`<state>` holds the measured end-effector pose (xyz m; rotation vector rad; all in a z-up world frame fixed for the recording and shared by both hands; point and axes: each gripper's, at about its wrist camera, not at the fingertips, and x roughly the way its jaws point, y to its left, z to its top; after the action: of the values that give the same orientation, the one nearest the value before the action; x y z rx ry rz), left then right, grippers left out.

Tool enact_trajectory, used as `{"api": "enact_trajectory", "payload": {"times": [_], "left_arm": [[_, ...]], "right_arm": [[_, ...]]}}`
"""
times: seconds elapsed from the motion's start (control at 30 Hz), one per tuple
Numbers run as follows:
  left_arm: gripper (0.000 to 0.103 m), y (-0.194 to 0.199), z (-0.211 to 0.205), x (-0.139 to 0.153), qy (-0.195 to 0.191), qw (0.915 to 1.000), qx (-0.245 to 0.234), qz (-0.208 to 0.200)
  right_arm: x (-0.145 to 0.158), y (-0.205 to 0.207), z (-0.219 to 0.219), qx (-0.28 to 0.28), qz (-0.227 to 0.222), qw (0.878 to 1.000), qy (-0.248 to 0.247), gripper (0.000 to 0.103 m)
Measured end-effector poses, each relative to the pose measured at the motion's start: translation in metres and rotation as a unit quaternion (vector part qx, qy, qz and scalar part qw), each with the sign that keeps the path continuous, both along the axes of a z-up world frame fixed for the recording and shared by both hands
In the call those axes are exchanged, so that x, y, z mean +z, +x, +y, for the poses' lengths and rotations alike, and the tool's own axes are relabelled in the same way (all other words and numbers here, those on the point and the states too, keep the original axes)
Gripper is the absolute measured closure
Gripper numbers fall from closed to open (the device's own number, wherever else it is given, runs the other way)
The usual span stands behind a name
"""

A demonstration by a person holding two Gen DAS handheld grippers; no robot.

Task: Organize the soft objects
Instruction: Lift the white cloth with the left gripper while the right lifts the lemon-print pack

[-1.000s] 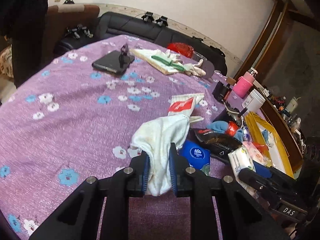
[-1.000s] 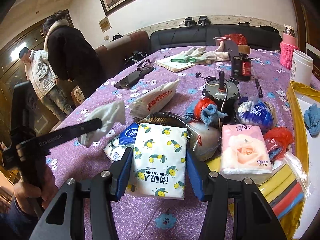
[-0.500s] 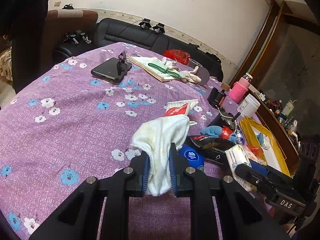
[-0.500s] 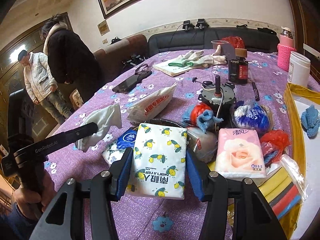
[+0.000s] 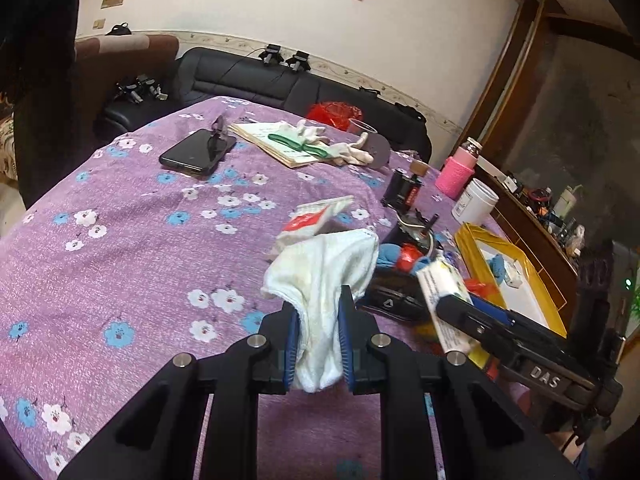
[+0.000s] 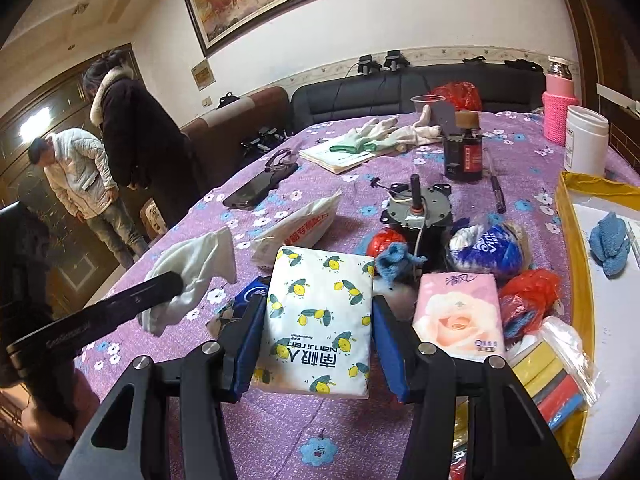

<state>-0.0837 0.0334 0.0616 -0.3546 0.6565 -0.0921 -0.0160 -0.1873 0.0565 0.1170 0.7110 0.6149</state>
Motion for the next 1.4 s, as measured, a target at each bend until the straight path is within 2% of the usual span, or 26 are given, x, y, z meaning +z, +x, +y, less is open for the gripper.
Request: {"api": "enact_trajectory", "payload": {"times": [0.27, 0.53, 0.63, 1.13, 1.4], "left_arm": [[0.086, -0.006, 0.002, 0.007, 0.001, 1.0000, 0.000, -0.005], [0.086, 0.004, 0.028, -0.005, -0.023, 0.9994, 0.021, 0.015], [0.086, 0.012, 0.029, -0.011, -0.034, 0.9990, 0.017, 0.025], [0.086, 0.046, 0.000, -0.007, -0.031, 0.9985, -0.034, 0.028], [0.086, 0.043, -0.001, -0.007, -0.037, 0.9982, -0.038, 0.030]], "right_arm": [[0.002, -0.001, -0.004, -0.009, -0.002, 1.000, 0.004, 0.046], [0.001, -0.001, -0.003, -0.002, 0.006, 1.000, 0.009, 0.046], [-0.001, 0.000, -0.002, 0.000, 0.011, 1.000, 0.008, 0.046], [-0.009, 0.005, 0.002, 0.012, 0.031, 0.999, 0.011, 0.046], [-0.011, 0.008, 0.003, 0.010, 0.030, 0.999, 0.008, 0.046]]}}
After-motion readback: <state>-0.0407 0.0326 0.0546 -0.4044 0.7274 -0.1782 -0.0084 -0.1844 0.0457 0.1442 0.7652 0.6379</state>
